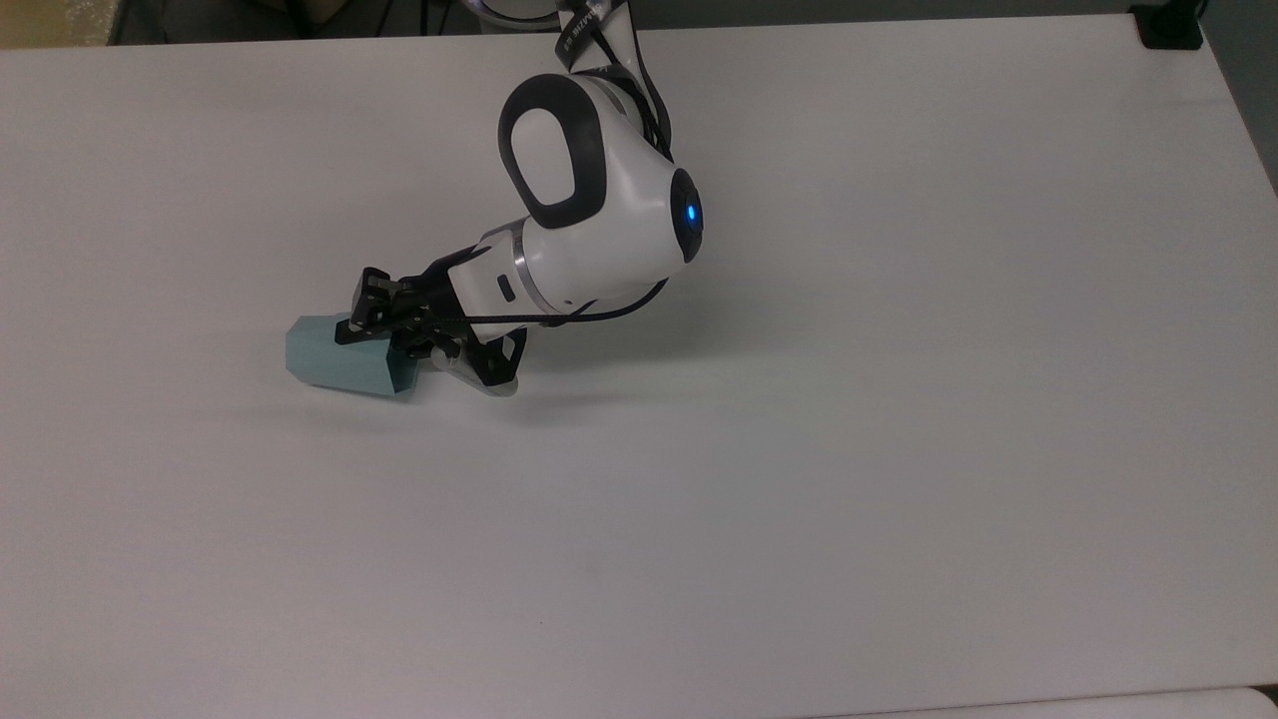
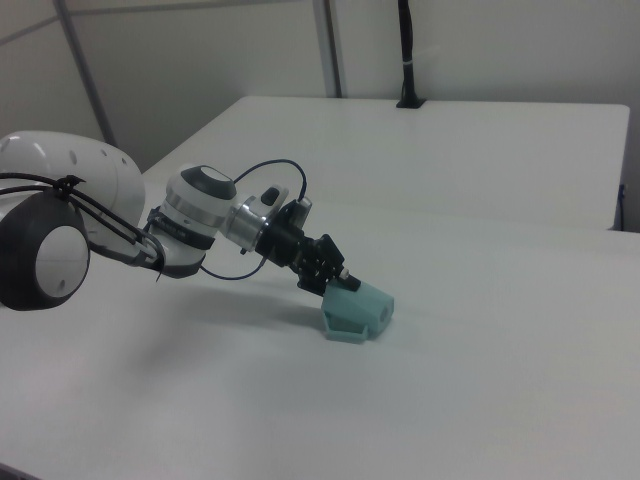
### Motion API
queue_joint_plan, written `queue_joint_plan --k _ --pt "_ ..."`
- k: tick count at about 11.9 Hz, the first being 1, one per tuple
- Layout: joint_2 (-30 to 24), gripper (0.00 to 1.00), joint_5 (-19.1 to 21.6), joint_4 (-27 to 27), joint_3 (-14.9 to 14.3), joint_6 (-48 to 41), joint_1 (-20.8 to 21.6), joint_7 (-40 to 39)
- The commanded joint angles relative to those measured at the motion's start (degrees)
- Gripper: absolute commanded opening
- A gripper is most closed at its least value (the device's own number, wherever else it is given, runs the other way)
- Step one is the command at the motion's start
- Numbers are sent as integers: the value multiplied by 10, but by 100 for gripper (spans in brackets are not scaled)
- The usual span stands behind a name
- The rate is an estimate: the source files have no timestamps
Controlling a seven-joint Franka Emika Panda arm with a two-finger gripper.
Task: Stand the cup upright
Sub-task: 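Close the gripper on the cup's base end, then lift the cup and rotate it so the base points down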
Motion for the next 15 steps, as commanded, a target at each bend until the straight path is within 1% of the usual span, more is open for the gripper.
queue_joint_plan --k 1,3,5,8,9,12,14,15 --pt "20 0 -24 -25 9 11 -13 8" --pt "20 0 -24 -24 9 13 -18 6" --pt "4 0 -8 -8 10 12 -19 -18" --pt "-49 0 76 14 9 11 -22 -84" --pt "-69 0 104 16 9 11 -23 -86" --pt "-112 0 157 16 9 12 -23 -87" --pt "-141 0 226 9 10 14 -22 -87" --pt "-156 0 266 -15 11 34 -26 -86"
